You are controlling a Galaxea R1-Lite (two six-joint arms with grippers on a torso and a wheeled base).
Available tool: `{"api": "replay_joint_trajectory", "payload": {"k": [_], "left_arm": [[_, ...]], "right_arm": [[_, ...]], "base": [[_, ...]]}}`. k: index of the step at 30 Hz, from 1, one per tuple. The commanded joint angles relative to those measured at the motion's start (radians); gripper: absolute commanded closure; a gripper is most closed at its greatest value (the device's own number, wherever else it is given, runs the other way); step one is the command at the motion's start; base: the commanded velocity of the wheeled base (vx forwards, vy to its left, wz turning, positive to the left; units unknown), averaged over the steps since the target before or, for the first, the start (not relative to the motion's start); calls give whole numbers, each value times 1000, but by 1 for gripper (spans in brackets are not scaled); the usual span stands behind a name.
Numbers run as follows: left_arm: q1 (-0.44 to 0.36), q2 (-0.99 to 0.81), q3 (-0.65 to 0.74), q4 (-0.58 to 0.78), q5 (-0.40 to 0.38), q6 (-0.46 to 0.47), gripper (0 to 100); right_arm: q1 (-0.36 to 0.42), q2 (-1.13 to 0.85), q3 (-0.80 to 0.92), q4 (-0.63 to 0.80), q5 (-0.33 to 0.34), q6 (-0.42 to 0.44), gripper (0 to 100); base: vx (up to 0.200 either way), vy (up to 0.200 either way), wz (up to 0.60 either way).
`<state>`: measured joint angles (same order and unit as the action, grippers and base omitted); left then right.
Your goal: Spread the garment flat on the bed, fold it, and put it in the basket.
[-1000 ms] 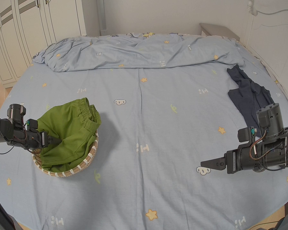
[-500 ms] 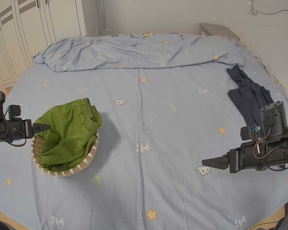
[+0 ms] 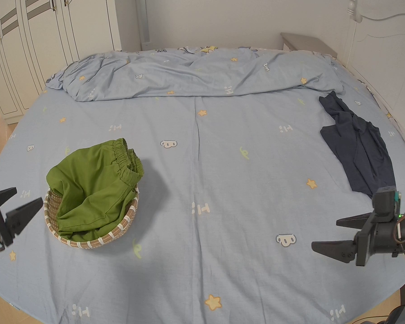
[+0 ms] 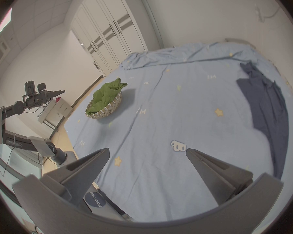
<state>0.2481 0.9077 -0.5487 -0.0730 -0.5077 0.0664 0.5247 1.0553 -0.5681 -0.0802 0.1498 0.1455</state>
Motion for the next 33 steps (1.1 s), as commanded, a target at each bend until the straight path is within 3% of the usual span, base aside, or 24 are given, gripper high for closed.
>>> {"api": "replay_joint_trajectory", "payload": {"k": [1,5,11,14,17,20,21,22,24,26,27,30,31,33], "left_arm": [[-59,-555,268,28,-3,1,0],[-130,-710,293,163,-3,4,0],[-222,-857,316,317,11,4,0],[-243,-900,337,332,18,4,0],[-247,-908,392,338,72,29,0],[-248,-908,417,321,216,9,0],[-248,-908,417,321,216,9,0],[-248,-908,423,306,308,-30,0],[-248,-908,438,269,409,-100,0],[-248,-908,451,242,451,-125,0],[-247,-908,495,153,548,-137,0],[-248,-908,533,76,578,-126,0],[-248,-908,540,61,574,-123,0],[-247,-908,547,64,546,-89,0]], "right_arm": [[-68,-393,125,20,-15,-196,0],[-181,-515,116,126,-9,-254,0],[-210,-658,114,269,-9,-250,0],[-212,-710,125,320,-9,-250,0],[-213,-798,149,404,-9,-248,0],[-252,-888,212,467,-26,-247,0],[-252,-888,212,467,-26,-247,0],[-305,-930,266,464,-50,-244,0],[-347,-949,307,451,-76,-235,0],[-367,-949,320,438,-88,-224,0],[-419,-949,350,384,-113,-192,0],[-474,-956,396,307,-111,-192,0],[-517,-983,427,252,-107,-195,0],[-526,-1055,505,160,-111,-244,0]], "base": [[0,0,0],[0,0,0],[0,0,0],[0,0,0],[0,0,0],[0,0,0],[0,0,0],[0,0,0],[0,0,0],[0,0,0],[0,0,0],[0,0,0],[0,0,0],[0,0,0]]}}
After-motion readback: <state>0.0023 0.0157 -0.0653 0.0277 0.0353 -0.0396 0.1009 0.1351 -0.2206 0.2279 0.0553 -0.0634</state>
